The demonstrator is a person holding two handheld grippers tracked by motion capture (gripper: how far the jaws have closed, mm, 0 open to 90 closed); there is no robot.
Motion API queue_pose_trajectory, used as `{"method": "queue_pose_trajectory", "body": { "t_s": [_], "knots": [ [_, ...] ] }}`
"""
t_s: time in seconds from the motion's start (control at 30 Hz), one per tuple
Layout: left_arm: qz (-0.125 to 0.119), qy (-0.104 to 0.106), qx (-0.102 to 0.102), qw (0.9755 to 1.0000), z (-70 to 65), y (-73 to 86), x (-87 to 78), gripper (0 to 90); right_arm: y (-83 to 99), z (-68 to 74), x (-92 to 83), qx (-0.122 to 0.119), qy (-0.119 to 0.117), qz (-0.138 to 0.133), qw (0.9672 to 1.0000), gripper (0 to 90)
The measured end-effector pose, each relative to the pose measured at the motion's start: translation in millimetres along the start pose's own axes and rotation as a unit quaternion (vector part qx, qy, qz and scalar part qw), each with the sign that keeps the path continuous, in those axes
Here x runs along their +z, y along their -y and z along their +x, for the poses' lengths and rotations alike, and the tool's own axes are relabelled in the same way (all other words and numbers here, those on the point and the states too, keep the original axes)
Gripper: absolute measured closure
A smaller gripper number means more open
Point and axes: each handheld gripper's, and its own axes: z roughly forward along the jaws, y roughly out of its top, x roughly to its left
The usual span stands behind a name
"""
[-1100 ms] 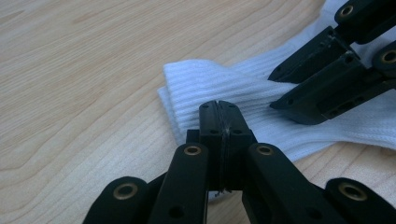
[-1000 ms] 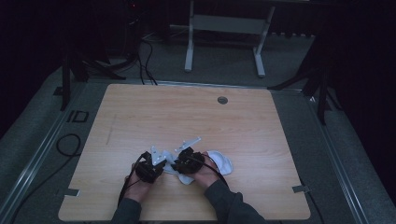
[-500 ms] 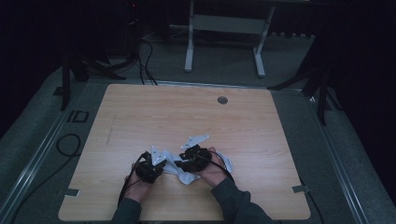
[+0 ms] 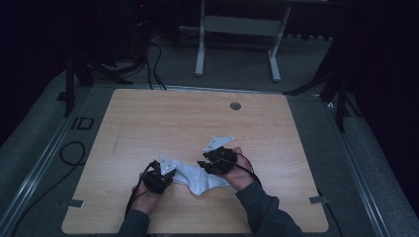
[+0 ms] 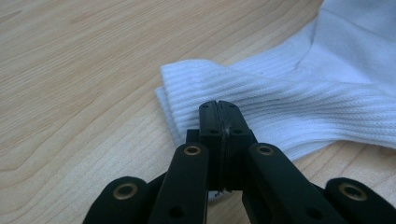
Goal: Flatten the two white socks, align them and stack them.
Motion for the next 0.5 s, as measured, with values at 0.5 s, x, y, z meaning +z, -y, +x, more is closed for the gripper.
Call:
{"method": "queue_pose_trajectory", "body": {
  "t_s": [0.5],
  "knots": [
    [-0.001, 0.002, -0.001, 1.0000, -0.1, 0.2, 0.2, 88.8, 21.5, -33.4, -18.1, 0.033, 0.033, 0.015, 0.9988, 63.3]
  ]
}}
